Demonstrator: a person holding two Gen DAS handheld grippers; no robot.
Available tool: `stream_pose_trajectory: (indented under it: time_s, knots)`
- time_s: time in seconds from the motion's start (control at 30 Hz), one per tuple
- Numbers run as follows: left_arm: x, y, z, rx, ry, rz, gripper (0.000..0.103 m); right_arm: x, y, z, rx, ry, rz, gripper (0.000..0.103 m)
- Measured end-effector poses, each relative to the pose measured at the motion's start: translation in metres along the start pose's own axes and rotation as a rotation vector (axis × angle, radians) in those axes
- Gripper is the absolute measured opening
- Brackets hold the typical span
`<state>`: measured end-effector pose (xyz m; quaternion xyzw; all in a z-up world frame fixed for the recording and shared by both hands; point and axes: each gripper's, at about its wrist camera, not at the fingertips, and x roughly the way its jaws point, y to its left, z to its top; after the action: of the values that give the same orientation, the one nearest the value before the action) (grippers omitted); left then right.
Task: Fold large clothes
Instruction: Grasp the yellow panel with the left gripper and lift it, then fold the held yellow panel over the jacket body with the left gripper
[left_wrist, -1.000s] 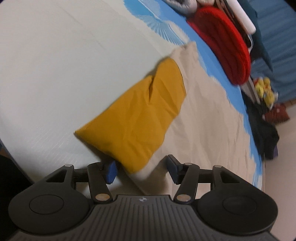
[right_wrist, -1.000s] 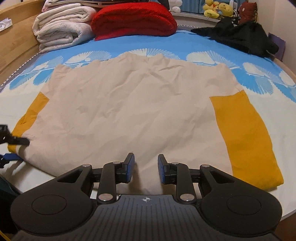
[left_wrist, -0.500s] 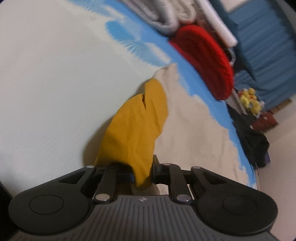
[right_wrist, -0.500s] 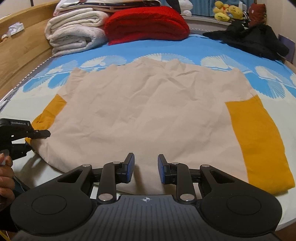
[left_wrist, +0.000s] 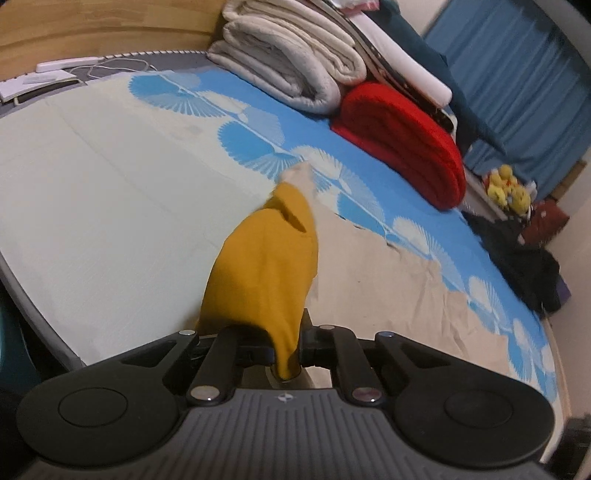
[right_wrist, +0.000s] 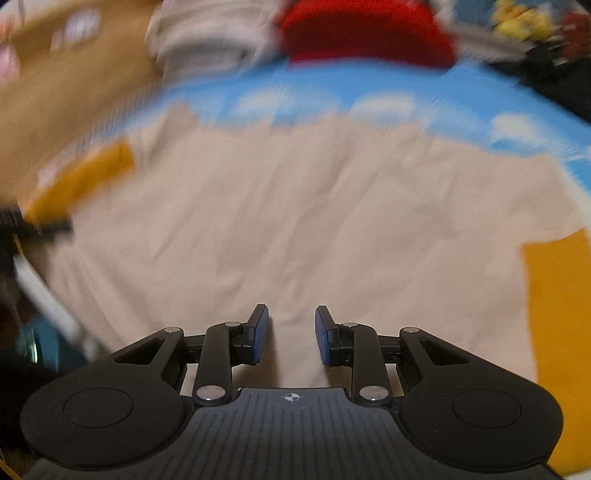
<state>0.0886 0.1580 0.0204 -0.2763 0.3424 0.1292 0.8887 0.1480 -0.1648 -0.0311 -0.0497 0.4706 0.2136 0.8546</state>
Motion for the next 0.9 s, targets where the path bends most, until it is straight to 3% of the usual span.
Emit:
stream_pose_trajectory:
  time_s: [0.1, 0.27, 0.43, 0.53, 0.63, 0.77, 0.9]
  knots:
    - [-0.004, -0.007, -0.001, 0.054, -0.016, 0.009, 0.011, 0.021, 0.012, -0.001, -0.079, 0.055, -0.052, 0.028]
    - [-0.004, -0.018, 0.001, 0.077, -0.030, 0.011, 0.011, 0.015, 0.007, 0.011, -0.033, 0.005, -0.067, 0.027]
    - [-0.010, -0.045, -0.007, 0.179, -0.081, 0.006, 0.011, -0.057, -0.013, 0.020, 0.003, -0.324, -0.117, 0.027]
    - [-0.020, -0.076, -0.015, 0.295, -0.129, -0.051, 0.010, -0.125, -0.046, 0.024, 0.010, -0.551, -0.107, 0.027]
    - [-0.030, -0.111, -0.028, 0.401, -0.160, -0.113, 0.010, -0.184, -0.086, 0.020, -0.005, -0.712, -0.155, 0.027]
    - [-0.040, -0.161, -0.049, 0.507, -0.160, -0.186, 0.010, -0.238, -0.145, 0.003, -0.026, -0.818, -0.242, 0.027]
    - [-0.049, -0.226, -0.080, 0.623, -0.132, -0.271, 0.010, -0.254, -0.206, -0.025, 0.069, -0.810, -0.297, 0.027]
